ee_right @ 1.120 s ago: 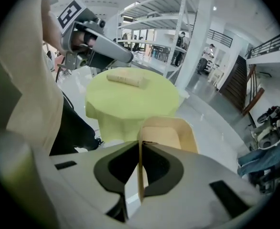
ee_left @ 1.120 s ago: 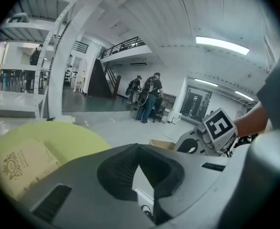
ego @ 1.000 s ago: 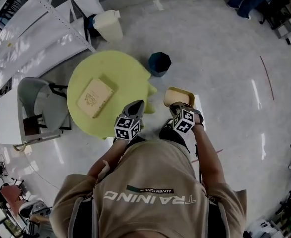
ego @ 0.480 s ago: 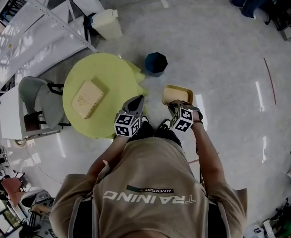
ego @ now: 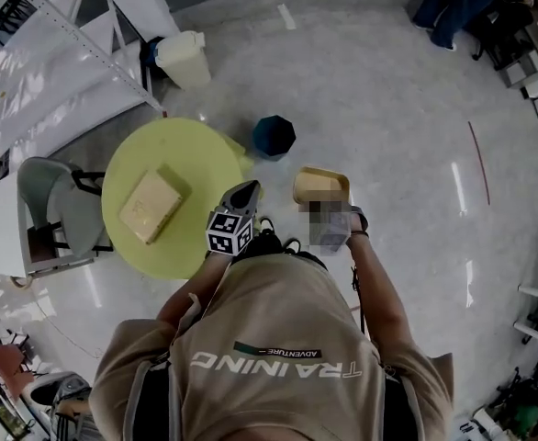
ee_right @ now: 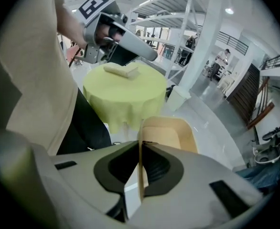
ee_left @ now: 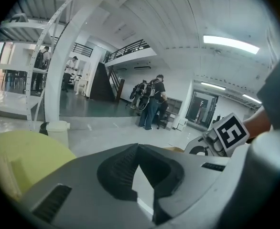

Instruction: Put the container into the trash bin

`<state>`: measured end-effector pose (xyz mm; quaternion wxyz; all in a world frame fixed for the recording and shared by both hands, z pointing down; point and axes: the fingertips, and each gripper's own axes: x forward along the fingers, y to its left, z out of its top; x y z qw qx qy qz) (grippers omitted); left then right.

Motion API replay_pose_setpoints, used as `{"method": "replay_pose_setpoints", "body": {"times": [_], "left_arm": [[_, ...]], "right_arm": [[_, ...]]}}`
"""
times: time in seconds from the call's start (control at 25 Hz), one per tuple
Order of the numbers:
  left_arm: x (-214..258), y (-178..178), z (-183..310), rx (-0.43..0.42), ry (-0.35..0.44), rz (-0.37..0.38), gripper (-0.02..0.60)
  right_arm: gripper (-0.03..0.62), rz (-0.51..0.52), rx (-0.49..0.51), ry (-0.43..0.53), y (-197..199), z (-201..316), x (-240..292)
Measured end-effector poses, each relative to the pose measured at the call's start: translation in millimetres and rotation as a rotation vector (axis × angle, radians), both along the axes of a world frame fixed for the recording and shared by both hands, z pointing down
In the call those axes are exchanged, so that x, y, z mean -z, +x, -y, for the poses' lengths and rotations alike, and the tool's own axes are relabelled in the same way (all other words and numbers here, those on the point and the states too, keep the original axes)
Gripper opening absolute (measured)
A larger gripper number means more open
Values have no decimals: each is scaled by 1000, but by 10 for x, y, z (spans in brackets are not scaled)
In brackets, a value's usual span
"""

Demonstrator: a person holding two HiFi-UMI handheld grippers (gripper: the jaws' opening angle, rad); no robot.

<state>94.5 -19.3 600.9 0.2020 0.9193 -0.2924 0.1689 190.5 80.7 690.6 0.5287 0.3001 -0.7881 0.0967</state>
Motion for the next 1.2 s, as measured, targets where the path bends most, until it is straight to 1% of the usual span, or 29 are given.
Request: {"method": "replay_pose_setpoints", "body": {"times": [0.16, 0.32, 0.4, 0.48, 0.64, 0.76, 0.88, 0.96, 1.04, 1.12, 1.2], "left_arm": [[48, 21, 317, -20, 15, -19, 2], [6, -33, 491, -49, 2, -7, 2], [-23, -51, 617, -49, 1, -1, 2], [-50, -76, 728, -31, -6, -3, 2], [-132, -34, 939, 24, -25, 6, 2], [-177, 106, 1149, 62, -31, 22, 2], [-238, 280, 1451, 113, -36, 38, 2], [-237, 415, 1658, 171, -45, 28, 2], [-228, 533, 1863, 247, -58, 16, 2], [-233, 620, 2072, 314, -62, 31, 2], [-225, 702, 2244, 358, -52, 59, 2]], "right_arm": [[25, -16, -8, -4, -1, 373, 41], [26, -26, 8, -13, -83, 665, 43], [26, -25, 16, -16, -103, 839, 26], [26, -24, 30, -23, -116, 972, -2], [26, -30, 82, -36, -3, 1202, -81], [26, -27, 129, -44, 178, 1420, -172], [26, -6, 179, -42, 358, 1755, -263], [26, 0, 229, -36, 505, 1982, -291], [26, -5, 296, -38, 667, 2182, -312], [26, -11, 364, -41, 806, 2383, -334], [26, -12, 423, -46, 915, 2546, -357]]}}
